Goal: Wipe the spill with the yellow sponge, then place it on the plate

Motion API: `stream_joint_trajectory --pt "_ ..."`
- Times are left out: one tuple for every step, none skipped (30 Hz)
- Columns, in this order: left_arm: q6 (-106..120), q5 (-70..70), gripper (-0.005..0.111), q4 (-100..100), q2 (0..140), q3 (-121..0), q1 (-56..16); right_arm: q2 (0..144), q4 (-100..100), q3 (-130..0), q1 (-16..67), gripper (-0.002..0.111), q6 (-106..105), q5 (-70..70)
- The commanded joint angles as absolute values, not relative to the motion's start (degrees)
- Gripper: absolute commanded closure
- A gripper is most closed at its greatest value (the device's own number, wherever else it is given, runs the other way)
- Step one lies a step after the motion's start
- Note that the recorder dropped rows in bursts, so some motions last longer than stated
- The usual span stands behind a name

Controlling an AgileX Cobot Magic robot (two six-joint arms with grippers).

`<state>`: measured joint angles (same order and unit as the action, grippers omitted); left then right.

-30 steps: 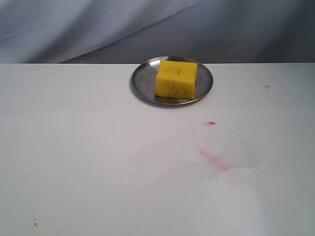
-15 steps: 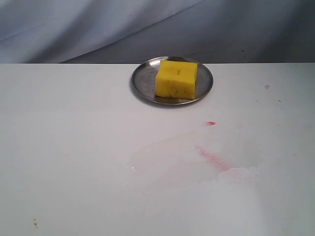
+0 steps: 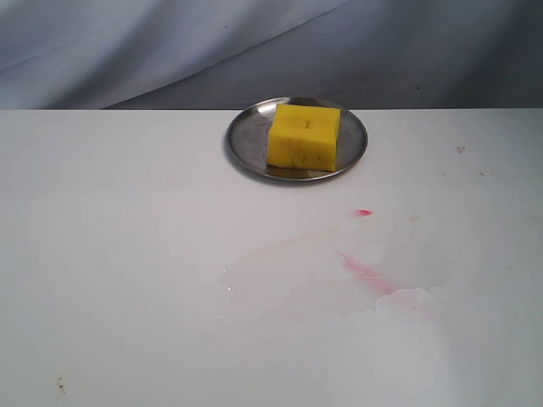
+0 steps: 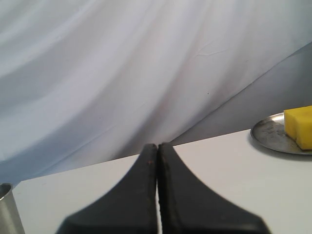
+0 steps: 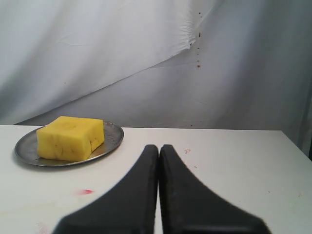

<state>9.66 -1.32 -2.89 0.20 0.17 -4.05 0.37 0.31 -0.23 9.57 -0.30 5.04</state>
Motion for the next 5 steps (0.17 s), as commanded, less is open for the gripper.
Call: stream_joint_trajectory --pt "9.16 -1.25 0.107 -2.42 0.0 0.0 -3.97 0.0 0.73 0.0 9.14 0.108 -0.8 5.29" --pt "9.16 -1.25 0.107 -2.42 0.0 0.0 -3.97 0.0 0.73 0.0 9.14 0.108 -0.8 5.29" --pt "9.16 -1.25 0.107 -2.42 0.0 0.0 -3.97 0.0 0.73 0.0 9.14 0.108 -0.8 5.29" --pt "9.16 -1.25 0.107 -2.42 0.0 0.0 -3.97 0.0 0.73 0.0 9.14 0.108 -0.8 5.29" --pt "9.16 -1.25 0.107 -2.42 0.0 0.0 -3.97 0.0 0.73 0.0 9.14 0.108 -0.8 5.29"
